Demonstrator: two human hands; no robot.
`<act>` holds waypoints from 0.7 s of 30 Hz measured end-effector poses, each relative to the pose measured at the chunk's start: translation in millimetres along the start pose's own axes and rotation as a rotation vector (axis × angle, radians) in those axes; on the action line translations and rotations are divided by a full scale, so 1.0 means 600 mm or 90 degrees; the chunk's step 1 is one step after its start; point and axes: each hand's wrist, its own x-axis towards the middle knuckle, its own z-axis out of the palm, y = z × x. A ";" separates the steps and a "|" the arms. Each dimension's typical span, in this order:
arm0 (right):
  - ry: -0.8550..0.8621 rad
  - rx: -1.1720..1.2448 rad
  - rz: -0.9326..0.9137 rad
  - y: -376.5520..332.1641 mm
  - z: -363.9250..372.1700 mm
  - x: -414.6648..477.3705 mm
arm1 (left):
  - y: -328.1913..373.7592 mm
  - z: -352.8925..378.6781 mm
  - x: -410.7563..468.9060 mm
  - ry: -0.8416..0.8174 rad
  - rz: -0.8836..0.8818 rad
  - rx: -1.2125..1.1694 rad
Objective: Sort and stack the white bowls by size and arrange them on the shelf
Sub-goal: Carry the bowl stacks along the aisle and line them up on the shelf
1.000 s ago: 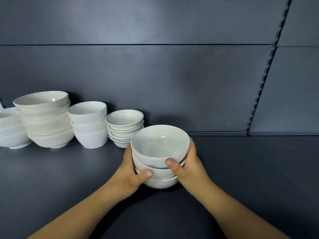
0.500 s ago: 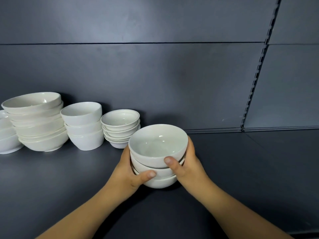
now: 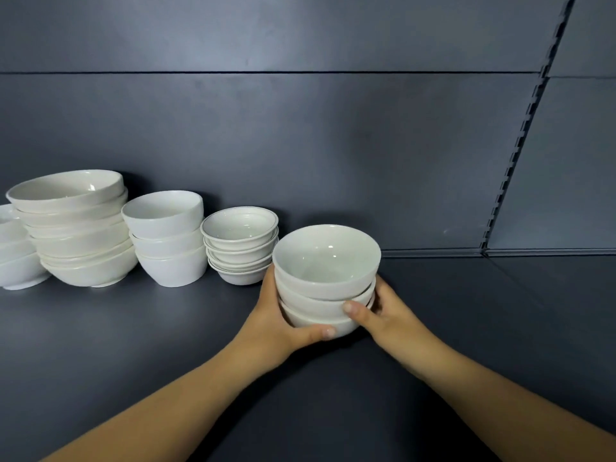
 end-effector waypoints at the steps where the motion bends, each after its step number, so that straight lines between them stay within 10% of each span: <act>1: 0.009 -0.002 -0.002 0.003 -0.004 0.013 | -0.007 0.001 0.014 0.001 0.003 -0.006; 21: 0.055 0.090 0.042 0.049 -0.023 0.170 | -0.064 0.025 0.129 0.166 -0.073 0.004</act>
